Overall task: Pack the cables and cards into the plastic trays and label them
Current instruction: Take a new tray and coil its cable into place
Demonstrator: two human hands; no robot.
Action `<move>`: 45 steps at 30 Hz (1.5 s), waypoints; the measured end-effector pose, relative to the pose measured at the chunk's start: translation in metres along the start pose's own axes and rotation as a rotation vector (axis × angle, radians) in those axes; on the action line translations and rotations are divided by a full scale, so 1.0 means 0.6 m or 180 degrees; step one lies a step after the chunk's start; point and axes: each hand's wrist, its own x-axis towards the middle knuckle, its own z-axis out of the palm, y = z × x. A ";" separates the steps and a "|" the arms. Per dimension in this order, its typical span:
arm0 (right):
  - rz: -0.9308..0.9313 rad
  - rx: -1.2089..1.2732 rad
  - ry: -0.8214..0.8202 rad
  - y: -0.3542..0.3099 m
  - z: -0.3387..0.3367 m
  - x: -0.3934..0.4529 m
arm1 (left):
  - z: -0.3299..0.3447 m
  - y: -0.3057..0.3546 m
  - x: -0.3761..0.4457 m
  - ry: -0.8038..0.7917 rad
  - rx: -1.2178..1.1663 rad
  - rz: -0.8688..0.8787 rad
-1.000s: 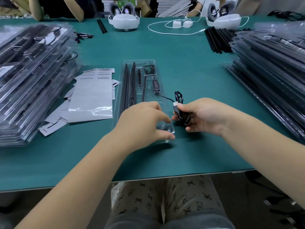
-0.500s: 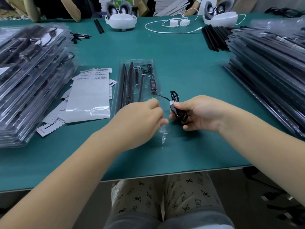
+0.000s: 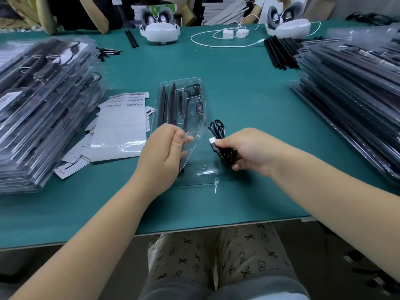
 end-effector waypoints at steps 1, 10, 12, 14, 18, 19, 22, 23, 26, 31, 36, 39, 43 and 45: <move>-0.0125 -0.0377 0.0129 0.000 0.008 0.001 | 0.001 -0.002 -0.001 0.0069 -0.0185 -0.0032; -0.0707 -0.2207 0.1046 0.007 0.073 0.033 | 0.008 -0.001 0.004 0.0138 -0.0319 -0.0066; -0.0745 -0.2490 0.1305 0.013 0.087 0.035 | 0.010 -0.002 0.004 0.0082 -0.0067 0.0050; -0.0823 -0.2785 0.1447 0.018 0.095 0.032 | 0.013 -0.001 0.004 -0.0018 0.0392 0.0302; -0.1050 -0.3241 0.1562 0.023 0.092 0.018 | 0.017 0.003 0.008 -0.0118 0.0567 0.0647; -0.1151 -0.3432 0.1563 0.024 0.089 0.015 | 0.016 0.004 0.009 -0.0173 0.0548 0.0639; -0.1362 -0.3801 0.1435 0.026 0.085 0.003 | 0.015 0.003 0.011 -0.0336 0.0473 0.0571; -0.1391 -0.3881 0.1357 0.024 0.085 0.001 | 0.016 0.003 0.011 -0.0355 0.0487 0.0565; -0.1335 -0.4172 0.1148 0.009 0.078 0.003 | 0.017 0.002 0.012 -0.0390 0.0531 0.0613; -0.1157 -0.3628 0.1045 0.000 0.069 0.016 | 0.015 -0.001 0.009 -0.0295 0.0472 0.0680; -0.0990 -0.3031 0.1471 0.008 0.085 0.031 | 0.014 0.001 0.009 -0.0243 0.0469 0.0760; -0.0976 -0.2705 0.1665 0.005 0.089 0.036 | 0.013 0.000 0.009 -0.0255 0.0476 0.0721; -0.0799 -0.2656 0.1725 -0.001 0.087 0.041 | 0.013 -0.002 0.012 -0.0385 0.0508 0.0615; -0.0740 -0.2742 0.1581 -0.001 0.082 0.042 | 0.012 0.000 0.009 -0.0432 0.0523 0.0568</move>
